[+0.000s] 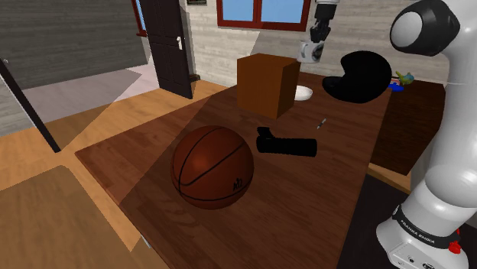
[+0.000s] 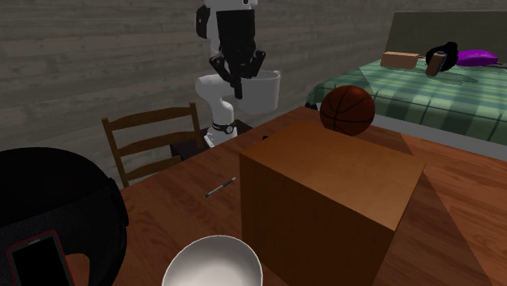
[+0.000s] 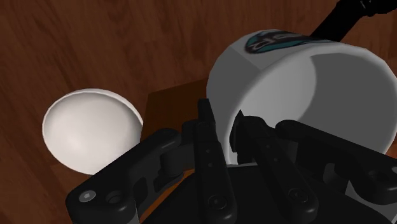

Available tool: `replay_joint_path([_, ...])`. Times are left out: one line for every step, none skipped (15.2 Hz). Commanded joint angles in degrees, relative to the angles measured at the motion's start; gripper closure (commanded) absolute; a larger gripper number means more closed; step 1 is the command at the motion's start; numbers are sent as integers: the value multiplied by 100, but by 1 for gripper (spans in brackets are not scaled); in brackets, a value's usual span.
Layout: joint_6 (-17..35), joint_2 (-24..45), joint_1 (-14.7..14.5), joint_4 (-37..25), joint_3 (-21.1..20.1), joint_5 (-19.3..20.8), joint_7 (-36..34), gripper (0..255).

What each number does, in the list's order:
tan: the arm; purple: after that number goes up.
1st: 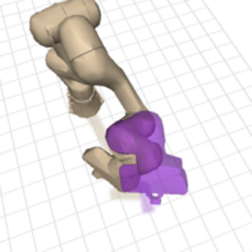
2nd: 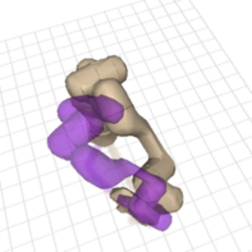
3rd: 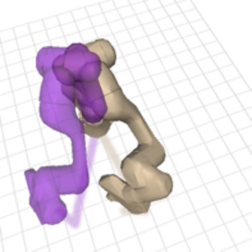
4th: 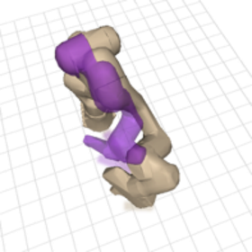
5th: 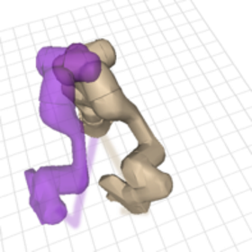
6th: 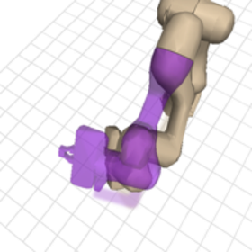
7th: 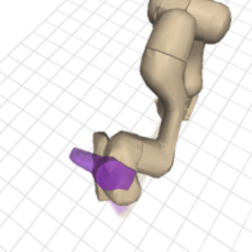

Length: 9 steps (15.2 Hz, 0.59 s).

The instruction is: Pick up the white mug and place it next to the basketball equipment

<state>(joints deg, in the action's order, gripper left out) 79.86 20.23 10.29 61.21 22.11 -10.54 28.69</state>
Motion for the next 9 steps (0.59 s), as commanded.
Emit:
replay_joint_path([255,-575,-296,790,-10,217,-168,255])
replay_joint_path([371,-847,-432,1154,-37,325,-282,255])
replay_joint_path([471,-1105,-551,1486,-77,426,-403,255])
replay_joint_path([558,-1351,-657,1794,-125,521,-528,255])
replay_joint_path([633,-1585,-752,2081,-180,608,-658,255])
replay_joint_path([698,-1809,-837,2349,-240,689,-789,255])
replay_joint_path([754,-2025,-912,2600,-307,762,-923,255])
replay_joint_path([801,-2232,-983,2838,-374,828,-1058,255])
replay_joint_path([842,-2431,-1045,3062,-449,887,-1193,255])
